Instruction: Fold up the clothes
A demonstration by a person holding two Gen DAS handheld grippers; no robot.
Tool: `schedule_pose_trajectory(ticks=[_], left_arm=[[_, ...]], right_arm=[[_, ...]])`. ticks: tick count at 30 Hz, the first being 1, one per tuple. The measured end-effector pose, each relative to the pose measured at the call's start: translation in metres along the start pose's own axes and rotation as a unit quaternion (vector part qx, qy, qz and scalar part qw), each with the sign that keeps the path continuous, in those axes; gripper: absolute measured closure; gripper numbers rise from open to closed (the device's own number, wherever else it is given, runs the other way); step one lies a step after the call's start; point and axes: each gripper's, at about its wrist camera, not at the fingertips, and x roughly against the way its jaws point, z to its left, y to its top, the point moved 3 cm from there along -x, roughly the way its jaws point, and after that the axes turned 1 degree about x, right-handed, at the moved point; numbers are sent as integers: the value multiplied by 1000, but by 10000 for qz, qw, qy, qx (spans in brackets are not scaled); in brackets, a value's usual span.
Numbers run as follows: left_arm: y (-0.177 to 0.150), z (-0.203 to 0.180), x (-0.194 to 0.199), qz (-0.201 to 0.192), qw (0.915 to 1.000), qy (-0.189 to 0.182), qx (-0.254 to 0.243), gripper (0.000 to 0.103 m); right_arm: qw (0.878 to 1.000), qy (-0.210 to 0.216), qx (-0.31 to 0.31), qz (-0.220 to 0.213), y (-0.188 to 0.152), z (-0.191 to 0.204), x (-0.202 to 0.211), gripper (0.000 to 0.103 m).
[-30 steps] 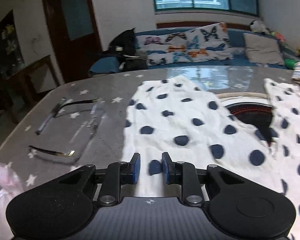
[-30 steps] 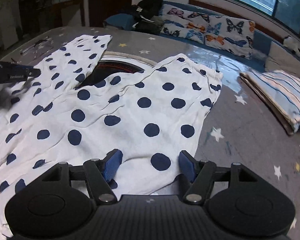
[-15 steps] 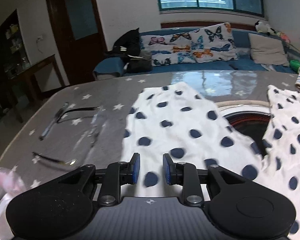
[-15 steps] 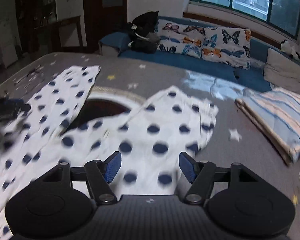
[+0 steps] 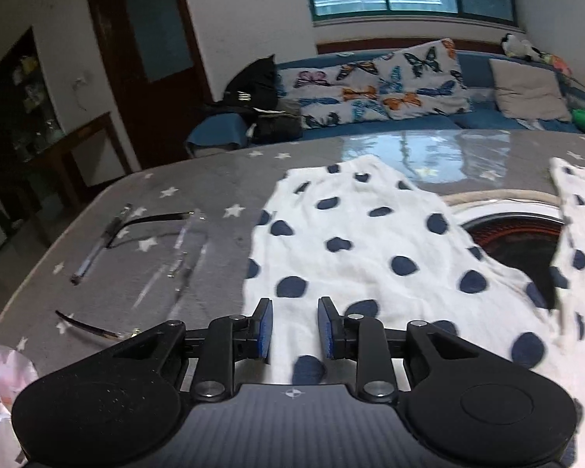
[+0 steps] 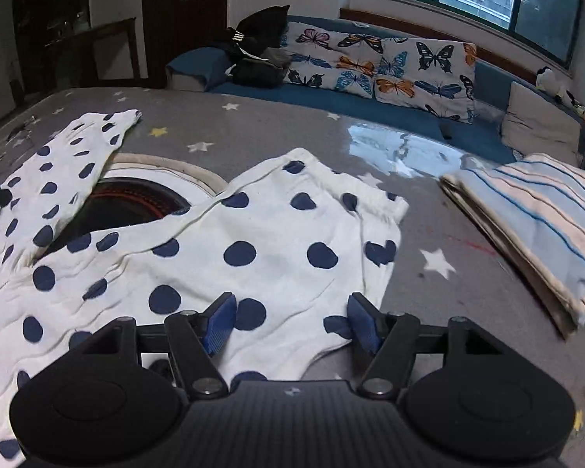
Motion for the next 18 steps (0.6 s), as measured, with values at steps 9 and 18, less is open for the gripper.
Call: schedule_pose_trajectory(ticks=[9,18], left_arm=[[-2,20,14,-82,9999,-48,129,63],[-22,3,84,-661,9943,-518,-662,51]], right_arm=[[9998,10,-164,-100,5,1,13,39],[9942,748,767,-77,-15,71,62,39]])
